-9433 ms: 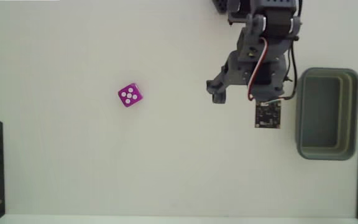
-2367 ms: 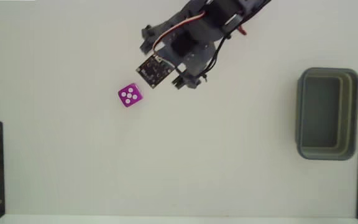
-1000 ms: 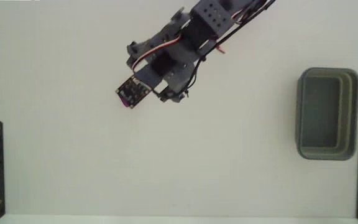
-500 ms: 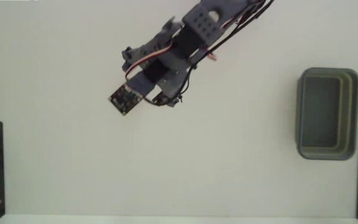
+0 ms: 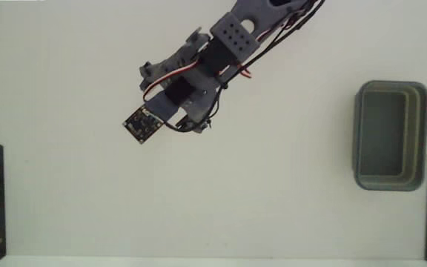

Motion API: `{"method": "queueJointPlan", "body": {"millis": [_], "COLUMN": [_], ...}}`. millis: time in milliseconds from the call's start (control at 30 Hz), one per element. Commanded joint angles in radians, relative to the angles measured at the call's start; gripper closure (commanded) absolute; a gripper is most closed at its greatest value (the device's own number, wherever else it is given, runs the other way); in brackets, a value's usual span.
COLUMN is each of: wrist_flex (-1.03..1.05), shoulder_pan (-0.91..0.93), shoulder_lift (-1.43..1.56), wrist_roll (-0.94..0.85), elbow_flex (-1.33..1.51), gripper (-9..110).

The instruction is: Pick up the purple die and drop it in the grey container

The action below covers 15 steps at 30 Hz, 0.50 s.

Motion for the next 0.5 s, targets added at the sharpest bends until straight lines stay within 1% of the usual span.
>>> {"method": "queueJointPlan", "body": {"millis": [0, 467], "wrist_flex": [-0.021, -0.044], "shoulder_pan": [0.013, 0.013], "shoulder_lift": [0.011, -0.087], "wrist_roll": [0.005, 0.005], "elbow_flex": [-0.059, -0.133], "gripper": [-9, -9]}}
